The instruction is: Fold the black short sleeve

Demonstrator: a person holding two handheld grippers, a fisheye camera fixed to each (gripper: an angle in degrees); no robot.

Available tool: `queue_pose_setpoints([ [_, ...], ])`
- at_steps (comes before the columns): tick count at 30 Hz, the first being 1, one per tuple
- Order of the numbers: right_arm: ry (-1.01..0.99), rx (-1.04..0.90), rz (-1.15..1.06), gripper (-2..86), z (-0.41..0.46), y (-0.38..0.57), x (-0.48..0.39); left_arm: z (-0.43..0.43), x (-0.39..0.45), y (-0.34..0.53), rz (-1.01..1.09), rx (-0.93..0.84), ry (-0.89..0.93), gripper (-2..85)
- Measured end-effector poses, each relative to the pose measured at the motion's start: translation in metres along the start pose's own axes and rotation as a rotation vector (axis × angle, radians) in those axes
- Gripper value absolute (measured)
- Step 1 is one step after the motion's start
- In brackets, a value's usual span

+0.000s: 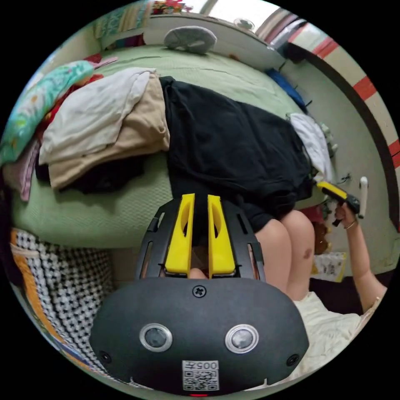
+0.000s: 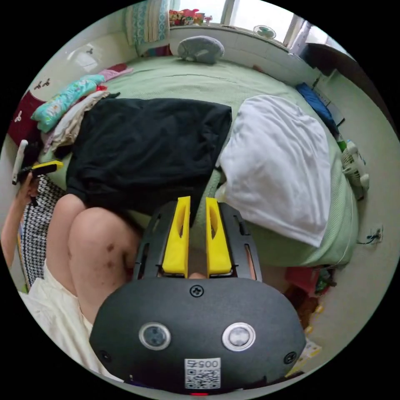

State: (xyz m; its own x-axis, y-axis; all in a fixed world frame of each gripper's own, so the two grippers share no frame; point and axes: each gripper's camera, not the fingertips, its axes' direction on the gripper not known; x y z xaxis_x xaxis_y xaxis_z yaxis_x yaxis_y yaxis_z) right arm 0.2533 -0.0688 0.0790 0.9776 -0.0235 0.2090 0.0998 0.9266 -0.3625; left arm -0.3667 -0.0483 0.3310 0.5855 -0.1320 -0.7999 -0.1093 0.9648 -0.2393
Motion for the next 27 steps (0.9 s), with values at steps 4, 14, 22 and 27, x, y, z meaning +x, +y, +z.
queue_pose_setpoints([
  [4, -0.031, 0.040, 0.029, 5.5, -0.010, 0.026, 0.001, 0.014, -0.018, 0.027, -0.057, -0.045, 0.010, 8.4],
  [14, 0.140, -0.103, -0.042, 5.9, 0.049, 0.012, -0.032, 0.070, -0.023, 0.058, -0.051, -0.206, -0.141, 11.1],
  [22, 0.030, 0.018, -0.009, -1.0, 0.013, 0.052, -0.032, 0.068, -0.004, 0.083, 0.041, -0.236, -0.170, 0.8],
  [27, -0.040, 0.156, -0.017, -1.1, -0.051, 0.069, -0.024, 0.013, 0.006, 0.083, 0.096, -0.132, -0.093, 0.0],
])
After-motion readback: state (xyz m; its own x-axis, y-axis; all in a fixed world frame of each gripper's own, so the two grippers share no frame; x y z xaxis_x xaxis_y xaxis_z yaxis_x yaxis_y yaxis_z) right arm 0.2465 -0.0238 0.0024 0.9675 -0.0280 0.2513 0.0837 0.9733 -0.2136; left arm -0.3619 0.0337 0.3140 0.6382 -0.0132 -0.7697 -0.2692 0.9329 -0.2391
